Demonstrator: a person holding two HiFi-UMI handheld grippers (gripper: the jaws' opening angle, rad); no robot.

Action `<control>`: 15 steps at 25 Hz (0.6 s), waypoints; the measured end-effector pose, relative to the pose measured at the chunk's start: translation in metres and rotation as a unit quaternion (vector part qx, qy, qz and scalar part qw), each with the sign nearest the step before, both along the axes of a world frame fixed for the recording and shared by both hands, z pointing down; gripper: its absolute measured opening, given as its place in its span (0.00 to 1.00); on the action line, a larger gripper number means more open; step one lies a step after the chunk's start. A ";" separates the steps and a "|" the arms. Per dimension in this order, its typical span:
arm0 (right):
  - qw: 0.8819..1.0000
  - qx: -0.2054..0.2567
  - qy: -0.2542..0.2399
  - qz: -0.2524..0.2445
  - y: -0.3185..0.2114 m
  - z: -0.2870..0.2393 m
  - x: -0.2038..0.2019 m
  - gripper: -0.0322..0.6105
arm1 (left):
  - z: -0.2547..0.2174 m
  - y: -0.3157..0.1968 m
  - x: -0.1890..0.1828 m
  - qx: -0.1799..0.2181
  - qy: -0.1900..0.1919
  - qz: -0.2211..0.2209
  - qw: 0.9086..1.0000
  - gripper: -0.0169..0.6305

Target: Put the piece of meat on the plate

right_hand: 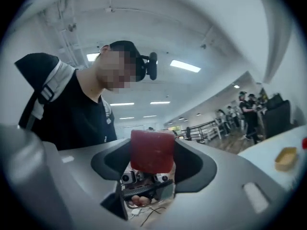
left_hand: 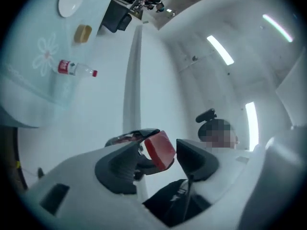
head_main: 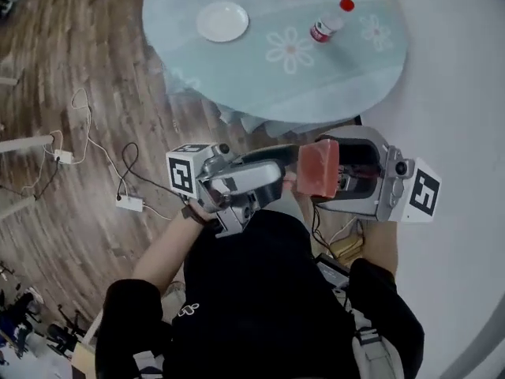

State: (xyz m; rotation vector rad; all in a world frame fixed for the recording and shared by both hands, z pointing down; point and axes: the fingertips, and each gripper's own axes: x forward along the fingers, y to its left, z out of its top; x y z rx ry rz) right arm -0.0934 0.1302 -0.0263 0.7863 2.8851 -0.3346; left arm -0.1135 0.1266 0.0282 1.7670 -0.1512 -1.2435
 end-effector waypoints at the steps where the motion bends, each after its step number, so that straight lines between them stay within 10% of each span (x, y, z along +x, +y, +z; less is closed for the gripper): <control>1: 0.999 0.018 -0.009 -0.033 0.006 -0.010 -0.007 0.50 | -0.015 0.003 -0.005 0.021 0.020 0.006 1.000 0.40; 5: 0.987 0.053 -0.028 -0.147 0.007 -0.029 -0.027 0.50 | -0.050 0.000 -0.011 0.073 -0.006 -0.035 0.997 0.28; 15: 0.935 -0.028 -0.107 -0.336 0.002 -0.095 -0.009 0.50 | -0.114 -0.001 0.001 0.089 -0.030 -0.176 0.980 0.18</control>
